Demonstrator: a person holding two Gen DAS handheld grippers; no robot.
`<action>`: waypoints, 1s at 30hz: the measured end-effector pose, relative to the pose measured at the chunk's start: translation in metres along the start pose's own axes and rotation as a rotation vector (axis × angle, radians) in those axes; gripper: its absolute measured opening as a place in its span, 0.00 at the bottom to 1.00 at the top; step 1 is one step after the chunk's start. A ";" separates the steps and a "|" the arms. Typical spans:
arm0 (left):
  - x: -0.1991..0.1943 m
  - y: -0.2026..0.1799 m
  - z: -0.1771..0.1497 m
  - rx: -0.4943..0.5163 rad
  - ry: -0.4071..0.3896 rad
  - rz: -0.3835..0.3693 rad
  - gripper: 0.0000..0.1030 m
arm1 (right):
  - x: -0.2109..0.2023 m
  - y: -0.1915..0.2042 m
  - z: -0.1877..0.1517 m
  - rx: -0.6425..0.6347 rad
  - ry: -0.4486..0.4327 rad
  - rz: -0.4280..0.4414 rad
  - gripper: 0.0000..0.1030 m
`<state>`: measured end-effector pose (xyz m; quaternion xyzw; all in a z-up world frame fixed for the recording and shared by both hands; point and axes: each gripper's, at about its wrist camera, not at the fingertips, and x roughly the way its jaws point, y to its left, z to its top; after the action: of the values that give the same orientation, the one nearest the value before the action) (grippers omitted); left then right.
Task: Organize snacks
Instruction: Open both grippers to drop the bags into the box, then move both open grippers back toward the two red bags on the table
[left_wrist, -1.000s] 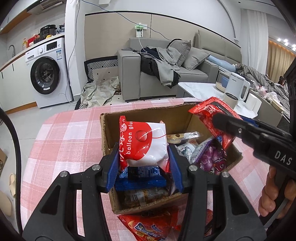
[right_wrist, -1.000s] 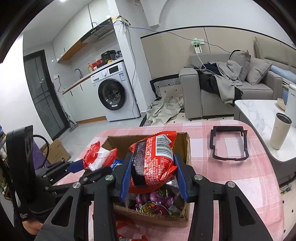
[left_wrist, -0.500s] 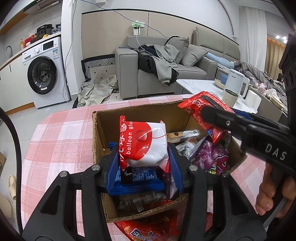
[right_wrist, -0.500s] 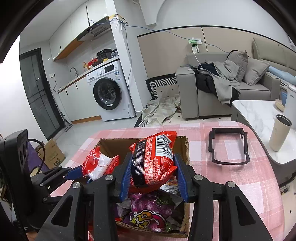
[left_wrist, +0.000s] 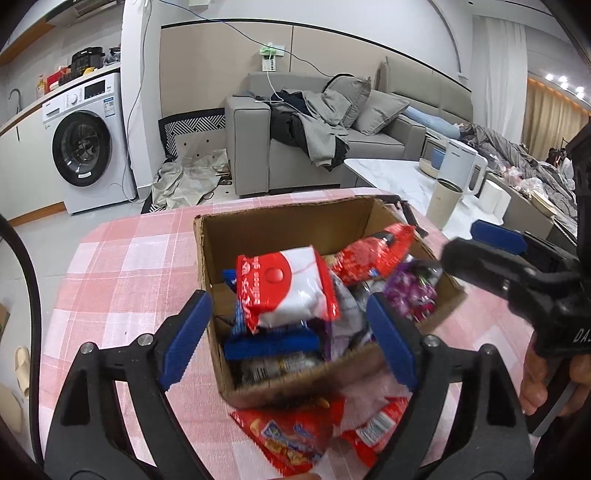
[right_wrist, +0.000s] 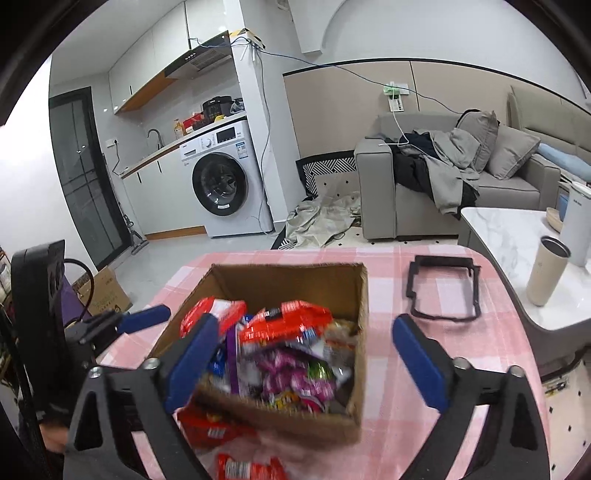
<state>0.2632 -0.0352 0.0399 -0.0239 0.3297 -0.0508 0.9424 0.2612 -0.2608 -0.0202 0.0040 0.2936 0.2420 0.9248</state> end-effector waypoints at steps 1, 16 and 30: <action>-0.004 0.000 -0.002 0.000 -0.002 -0.002 0.87 | -0.005 -0.001 -0.003 0.004 0.006 0.000 0.99; -0.077 0.007 -0.059 -0.014 -0.035 0.029 0.99 | -0.050 0.012 -0.051 -0.043 0.057 0.001 1.00; -0.088 0.025 -0.098 -0.026 0.001 0.074 0.99 | -0.031 0.023 -0.094 -0.100 0.153 -0.015 1.00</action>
<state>0.1358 -0.0013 0.0156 -0.0239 0.3316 -0.0115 0.9430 0.1780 -0.2668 -0.0775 -0.0631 0.3509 0.2491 0.9005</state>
